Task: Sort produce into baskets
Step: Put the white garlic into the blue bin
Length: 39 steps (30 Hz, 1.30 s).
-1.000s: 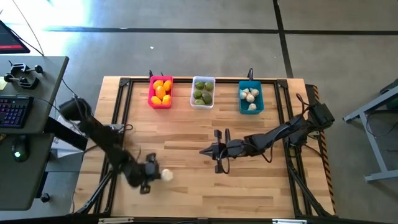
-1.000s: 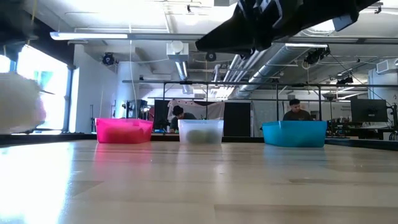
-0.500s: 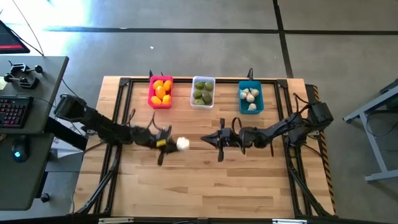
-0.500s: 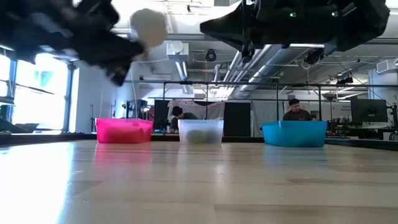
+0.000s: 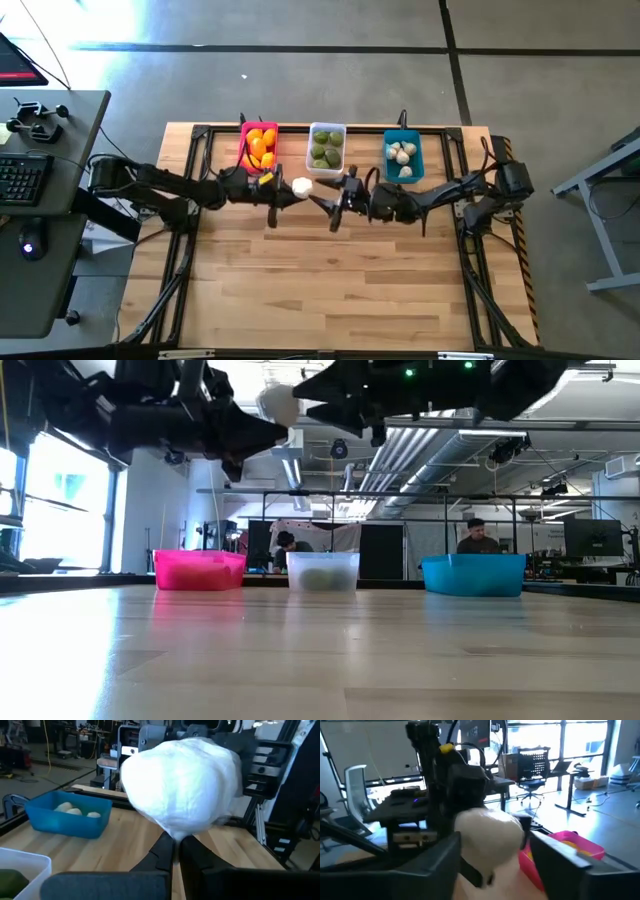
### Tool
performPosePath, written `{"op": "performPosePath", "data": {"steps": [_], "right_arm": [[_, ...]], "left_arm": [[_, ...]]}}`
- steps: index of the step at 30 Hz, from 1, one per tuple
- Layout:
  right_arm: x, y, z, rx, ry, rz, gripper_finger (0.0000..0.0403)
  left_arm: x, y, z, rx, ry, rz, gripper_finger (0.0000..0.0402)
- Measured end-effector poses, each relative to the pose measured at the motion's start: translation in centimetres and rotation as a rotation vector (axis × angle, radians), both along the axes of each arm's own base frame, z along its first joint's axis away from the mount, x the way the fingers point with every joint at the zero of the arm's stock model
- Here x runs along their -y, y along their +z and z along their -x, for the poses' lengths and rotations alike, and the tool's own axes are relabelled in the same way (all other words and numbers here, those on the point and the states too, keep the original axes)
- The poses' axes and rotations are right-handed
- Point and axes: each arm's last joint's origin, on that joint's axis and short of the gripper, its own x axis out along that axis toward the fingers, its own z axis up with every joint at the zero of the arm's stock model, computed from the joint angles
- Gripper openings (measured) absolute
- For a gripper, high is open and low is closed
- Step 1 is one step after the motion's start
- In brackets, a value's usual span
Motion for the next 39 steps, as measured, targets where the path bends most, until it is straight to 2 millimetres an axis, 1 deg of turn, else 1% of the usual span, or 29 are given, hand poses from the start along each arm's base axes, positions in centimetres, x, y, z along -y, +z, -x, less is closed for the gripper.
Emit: {"op": "performPosePath", "data": {"steps": [3, 5, 7, 11, 15, 19, 21, 22, 25, 29, 33, 35, 37, 39], "right_arm": [[0.8, 1.0, -0.8, -0.005, 0.026, -0.035, 0.0265], [1.4, 1.6, -1.4, -0.037, 0.059, -0.043, 0.0286], [1.8, 2.2, -1.9, -0.08, 0.09, -0.036, 0.0296], [2.7, 3.1, -2.5, -0.151, 0.073, -0.035, 0.0296], [3.3, 3.5, -2.8, -0.181, 0.095, -0.04, 0.0275], [3.7, 3.7, -2.8, -0.179, 0.101, -0.049, 0.0219], [4.1, 3.7, -2.8, -0.179, 0.093, -0.05, 0.0188], [4.2, 3.7, -2.8, -0.179, 0.089, -0.053, 0.0182], [4.6, 3.9, -2.6, -0.18, 0.06, -0.061, 0.0181], [5.9, 5.4, -1.2, -0.191, -0.055, -0.073, 0.0181], [7.8, 6.5, 1.3, -0.3, -0.241, -0.074, 0.0181], [8.9, 6.7, 2.9, -0.384, -0.331, -0.081, 0.0181], [10.2, 6.5, 4.5, -0.47, -0.428, -0.115, 0.0181], [11.4, 5.8, 6.0, -0.58, -0.514, -0.159, 0.0181]], "left_arm": [[-0.9, 0.1, 0.0, 0.0, -0.009, 0.021, 0.0], [-1.1, 0.2, 0.0, -0.002, -0.014, 0.023, 0.0], [-1.3, 0.3, -0.1, 0.001, -0.015, 0.022, 0.0], [-1.4, 0.7, -0.2, 0.013, -0.011, 0.012, 0.0], [-1.4, 0.9, -0.3, 0.025, -0.01, 0.001, 0.0], [-1.4, 1.0, -0.3, 0.036, -0.005, -0.004, 0.0004], [-1.5, 1.0, -0.3, 0.035, 0.015, -0.017, 0.0016], [-1.5, 1.0, -0.3, 0.033, 0.021, -0.019, 0.0024], [-1.7, 0.8, -0.3, 0.021, 0.039, -0.019, 0.0055], [-2.0, 0.5, -0.2, -0.016, 0.051, -0.018, 0.0102], [-2.1, 0.4, -0.2, -0.024, 0.056, -0.054, 0.0133], [-2.3, 0.4, -0.1, -0.024, 0.061, -0.065, 0.0138], [-2.6, 0.4, -0.1, -0.027, 0.072, -0.064, 0.0135], [-2.8, 0.3, 0.0, -0.029, 0.081, -0.074, 0.0123]]}}
